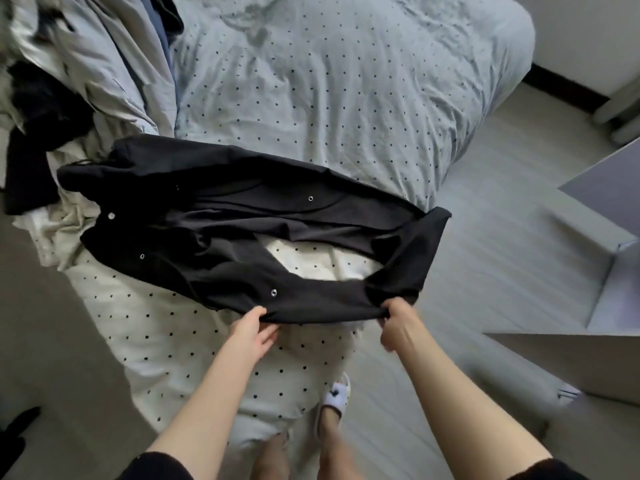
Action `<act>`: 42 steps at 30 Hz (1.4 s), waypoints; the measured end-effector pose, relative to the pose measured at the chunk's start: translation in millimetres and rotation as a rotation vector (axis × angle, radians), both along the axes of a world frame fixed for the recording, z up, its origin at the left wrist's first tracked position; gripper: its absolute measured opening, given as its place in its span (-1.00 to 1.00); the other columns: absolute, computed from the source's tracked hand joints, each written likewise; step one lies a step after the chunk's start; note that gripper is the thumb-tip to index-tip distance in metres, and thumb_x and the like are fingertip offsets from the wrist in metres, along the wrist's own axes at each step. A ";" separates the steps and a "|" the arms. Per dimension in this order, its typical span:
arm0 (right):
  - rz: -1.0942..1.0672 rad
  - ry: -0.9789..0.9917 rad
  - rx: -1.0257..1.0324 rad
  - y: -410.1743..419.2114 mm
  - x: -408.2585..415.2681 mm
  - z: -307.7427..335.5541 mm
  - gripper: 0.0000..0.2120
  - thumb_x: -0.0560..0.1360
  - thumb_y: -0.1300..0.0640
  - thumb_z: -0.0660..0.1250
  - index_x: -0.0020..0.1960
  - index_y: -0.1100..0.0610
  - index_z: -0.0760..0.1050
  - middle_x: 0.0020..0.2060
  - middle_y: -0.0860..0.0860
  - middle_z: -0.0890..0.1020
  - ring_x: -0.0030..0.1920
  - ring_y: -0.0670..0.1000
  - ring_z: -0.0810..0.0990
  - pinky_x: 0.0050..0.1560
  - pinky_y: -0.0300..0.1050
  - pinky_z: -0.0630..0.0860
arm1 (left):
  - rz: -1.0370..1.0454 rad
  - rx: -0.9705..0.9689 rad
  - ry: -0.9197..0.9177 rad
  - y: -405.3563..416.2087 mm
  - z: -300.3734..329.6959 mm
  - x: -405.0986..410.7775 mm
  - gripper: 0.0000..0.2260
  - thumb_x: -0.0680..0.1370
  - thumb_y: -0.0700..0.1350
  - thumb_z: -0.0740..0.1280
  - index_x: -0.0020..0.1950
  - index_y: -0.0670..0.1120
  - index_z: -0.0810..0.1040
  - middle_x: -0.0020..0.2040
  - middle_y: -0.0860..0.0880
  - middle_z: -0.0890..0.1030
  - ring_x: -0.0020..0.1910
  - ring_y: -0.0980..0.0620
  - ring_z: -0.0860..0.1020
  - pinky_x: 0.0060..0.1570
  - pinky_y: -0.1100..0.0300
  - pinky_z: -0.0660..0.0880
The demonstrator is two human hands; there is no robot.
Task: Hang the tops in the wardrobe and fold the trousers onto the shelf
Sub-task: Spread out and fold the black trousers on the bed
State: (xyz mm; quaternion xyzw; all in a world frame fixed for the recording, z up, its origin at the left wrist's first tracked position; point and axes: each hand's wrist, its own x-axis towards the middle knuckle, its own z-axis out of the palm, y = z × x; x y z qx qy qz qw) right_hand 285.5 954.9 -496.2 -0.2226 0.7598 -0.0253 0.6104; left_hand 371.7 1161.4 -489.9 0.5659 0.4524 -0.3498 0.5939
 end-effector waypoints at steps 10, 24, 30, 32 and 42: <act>-0.198 -0.056 0.187 -0.3 -33.1 -19.2 -0.72 0.49 0.25 0.22 -0.35 0.06 0.27 -0.66 -0.08 0.37 -0.46 -0.12 0.34 -0.32 -0.24 0.27 | 0.010 -0.137 -0.037 8.3 -20.5 -4.6 -0.82 0.54 -0.33 0.18 0.09 -0.14 0.42 -0.10 -0.08 0.55 -0.17 -0.03 0.54 -0.02 0.06 0.44; -0.066 -0.025 0.249 5.8 -64.8 -15.9 -0.93 0.52 0.20 0.21 -0.01 0.09 0.41 0.11 -0.04 0.60 0.11 -0.03 0.58 0.08 -0.07 0.30 | -0.107 0.023 -0.119 24.4 -31.5 -23.8 -0.77 0.55 -0.25 0.31 0.18 -0.12 0.41 0.06 -0.11 0.55 -0.17 -0.05 0.57 -0.04 0.08 0.44; 0.226 0.098 0.269 31.6 -82.7 -33.7 -0.61 0.56 0.13 0.21 0.36 0.17 0.28 0.32 0.08 0.43 0.28 0.09 0.46 0.18 0.05 0.33 | -0.328 0.068 0.055 42.6 -42.2 -38.7 -0.81 0.58 -0.18 0.28 0.18 -0.16 0.44 0.06 -0.11 0.57 -0.09 -0.07 0.58 -0.21 0.18 0.46; 0.311 0.110 0.207 38.5 -74.1 -31.6 -0.59 0.57 0.14 0.20 0.39 0.20 0.25 0.31 0.09 0.41 0.30 0.14 0.41 0.18 0.04 0.35 | -0.298 0.069 0.037 53.4 -41.7 -38.9 -0.71 0.60 -0.20 0.23 0.31 -0.21 0.38 0.02 -0.12 0.58 -0.02 -0.10 0.57 -0.10 0.13 0.48; 1.283 -0.161 -0.454 117.6 63.3 -4.7 -0.64 0.56 0.10 0.20 0.34 0.12 0.42 0.24 0.08 0.54 0.23 0.07 0.49 0.25 -0.07 0.39 | 0.056 0.116 -0.256 154.8 -13.6 90.4 -0.62 0.66 -0.17 0.10 0.46 -0.24 0.21 0.38 -0.20 0.41 0.29 -0.14 0.46 0.11 0.08 0.44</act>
